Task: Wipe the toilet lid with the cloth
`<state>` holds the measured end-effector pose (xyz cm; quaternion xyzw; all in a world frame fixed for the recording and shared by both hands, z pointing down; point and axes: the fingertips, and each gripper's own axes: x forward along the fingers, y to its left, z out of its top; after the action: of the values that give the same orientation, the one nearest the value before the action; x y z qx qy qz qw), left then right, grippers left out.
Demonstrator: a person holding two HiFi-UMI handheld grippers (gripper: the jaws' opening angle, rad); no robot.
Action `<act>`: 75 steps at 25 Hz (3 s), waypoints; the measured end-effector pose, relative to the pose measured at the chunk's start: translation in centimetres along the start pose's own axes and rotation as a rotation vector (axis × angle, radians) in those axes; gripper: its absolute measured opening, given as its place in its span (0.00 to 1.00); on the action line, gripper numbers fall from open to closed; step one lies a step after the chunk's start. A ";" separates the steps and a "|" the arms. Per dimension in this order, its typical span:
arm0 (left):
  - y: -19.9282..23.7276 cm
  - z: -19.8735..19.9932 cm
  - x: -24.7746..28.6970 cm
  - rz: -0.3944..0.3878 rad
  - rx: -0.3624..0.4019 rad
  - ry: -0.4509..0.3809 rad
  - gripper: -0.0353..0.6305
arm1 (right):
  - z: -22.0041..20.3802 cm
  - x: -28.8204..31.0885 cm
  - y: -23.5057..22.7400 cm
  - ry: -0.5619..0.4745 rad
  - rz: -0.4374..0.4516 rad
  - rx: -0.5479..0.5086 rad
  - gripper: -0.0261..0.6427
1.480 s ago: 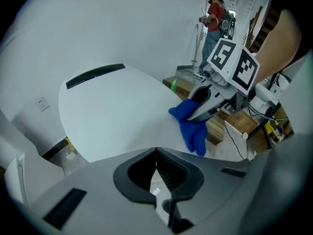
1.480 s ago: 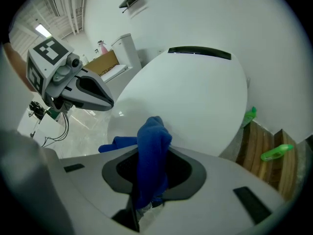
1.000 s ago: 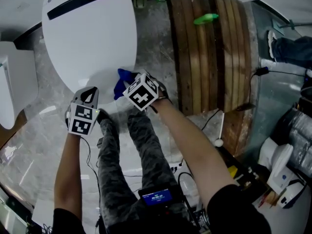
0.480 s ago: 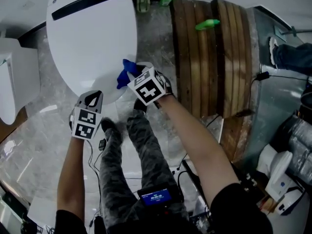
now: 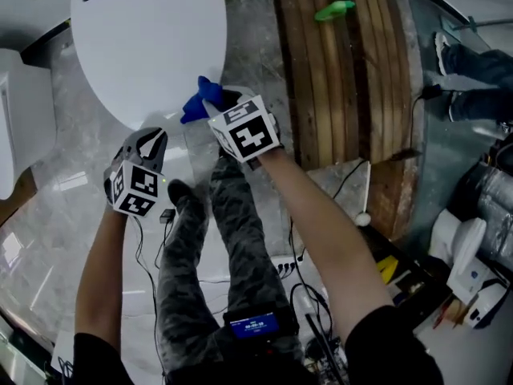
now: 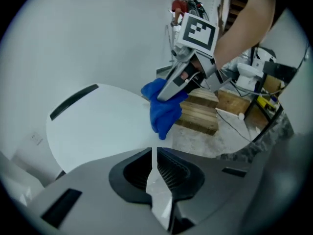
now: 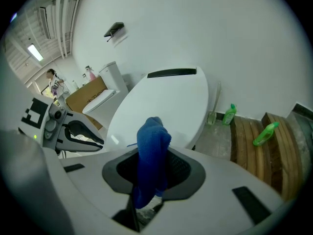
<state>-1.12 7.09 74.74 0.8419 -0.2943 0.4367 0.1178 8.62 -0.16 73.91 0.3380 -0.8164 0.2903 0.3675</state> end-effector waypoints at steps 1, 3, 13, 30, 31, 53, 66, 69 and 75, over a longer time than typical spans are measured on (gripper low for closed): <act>-0.2 -0.4 -0.2 0.013 0.051 -0.001 0.08 | -0.3 0.0 0.5 -0.009 -0.007 0.013 0.19; -0.9 -1.1 -0.5 0.037 0.154 0.003 0.13 | -0.8 0.0 1.2 -0.030 -0.017 0.040 0.19; -1.2 -4.1 2.4 0.258 0.602 0.032 0.34 | -0.8 -0.1 2.0 -0.125 0.023 0.149 0.19; -1.3 -5.7 5.5 0.535 0.797 -0.025 0.45 | -3.4 -1.1 0.9 -0.217 0.078 0.175 0.19; -1.3 -5.6 5.5 0.540 0.795 -0.028 0.45 | -3.6 -1.1 0.8 -0.217 0.078 0.173 0.19; -0.3 6.3 -10.0 0.526 0.718 -0.108 0.48 | 1.4 -14.1 -1.2 -0.234 0.051 0.118 0.19; 6.7 18.1 -22.8 0.652 0.627 -0.111 0.47 | 12.2 -24.3 0.8 -0.334 0.048 0.104 0.19; 7.4 19.1 -24.2 0.640 0.609 -0.049 0.46 | 13.5 -26.6 1.7 -0.336 0.032 0.122 0.19; 11.2 23.0 -26.9 0.695 0.469 -0.006 0.35 | 16.3 -30.1 2.0 -0.340 0.028 0.086 0.19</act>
<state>-4.51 -1.74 38.83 0.6979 -0.4537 0.5033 -0.2320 15.55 -0.54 40.32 0.3862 -0.8581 0.2689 0.2053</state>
